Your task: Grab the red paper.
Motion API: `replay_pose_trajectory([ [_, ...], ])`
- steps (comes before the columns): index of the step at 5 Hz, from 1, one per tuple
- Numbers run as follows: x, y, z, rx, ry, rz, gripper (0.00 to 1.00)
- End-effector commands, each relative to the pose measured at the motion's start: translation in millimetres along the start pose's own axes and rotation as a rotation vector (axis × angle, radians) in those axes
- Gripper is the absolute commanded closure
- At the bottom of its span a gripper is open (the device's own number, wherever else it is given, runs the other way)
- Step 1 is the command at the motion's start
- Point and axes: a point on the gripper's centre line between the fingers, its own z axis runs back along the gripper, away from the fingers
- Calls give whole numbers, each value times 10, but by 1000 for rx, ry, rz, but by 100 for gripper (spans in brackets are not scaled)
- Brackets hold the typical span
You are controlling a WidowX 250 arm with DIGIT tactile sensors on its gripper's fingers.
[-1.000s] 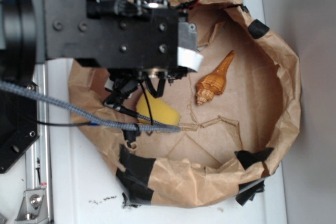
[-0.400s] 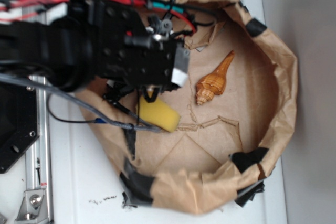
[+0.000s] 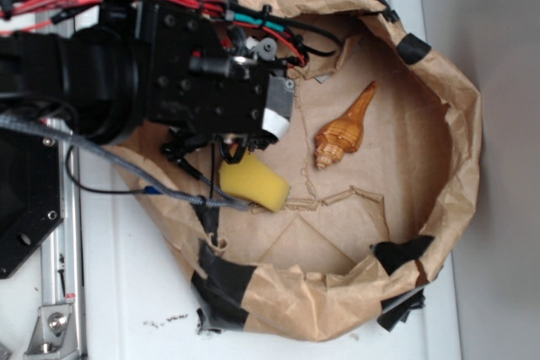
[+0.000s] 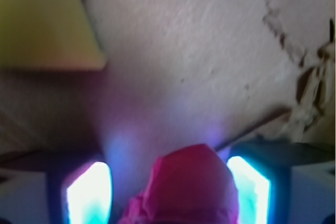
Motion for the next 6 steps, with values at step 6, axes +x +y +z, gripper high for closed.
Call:
replay_pose_trajectory([
  [6,914,187,1483,44,-540,308,100],
])
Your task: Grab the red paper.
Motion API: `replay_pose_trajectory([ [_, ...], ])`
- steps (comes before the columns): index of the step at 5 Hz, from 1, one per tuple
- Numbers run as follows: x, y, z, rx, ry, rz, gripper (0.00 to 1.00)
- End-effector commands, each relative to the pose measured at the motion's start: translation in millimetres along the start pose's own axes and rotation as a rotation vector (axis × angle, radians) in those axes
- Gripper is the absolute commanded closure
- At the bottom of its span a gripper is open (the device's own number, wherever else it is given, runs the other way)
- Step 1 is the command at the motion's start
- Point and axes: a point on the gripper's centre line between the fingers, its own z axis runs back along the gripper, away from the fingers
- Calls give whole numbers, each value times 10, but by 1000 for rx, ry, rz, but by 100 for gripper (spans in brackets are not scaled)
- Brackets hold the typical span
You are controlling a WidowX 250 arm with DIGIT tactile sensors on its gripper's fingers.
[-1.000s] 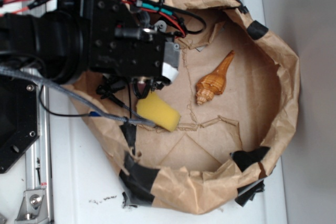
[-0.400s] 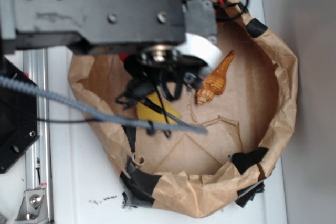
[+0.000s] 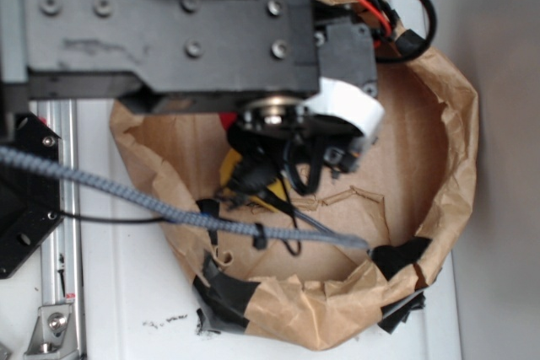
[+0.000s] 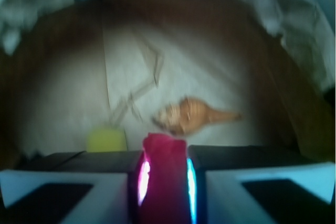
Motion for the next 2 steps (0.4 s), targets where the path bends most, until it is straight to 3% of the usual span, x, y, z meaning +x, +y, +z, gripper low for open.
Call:
replay_pose_trajectory([
  [1,493,-11,79,133,-91,276,100],
  [2,443,-23,45,98,-68,332,100],
])
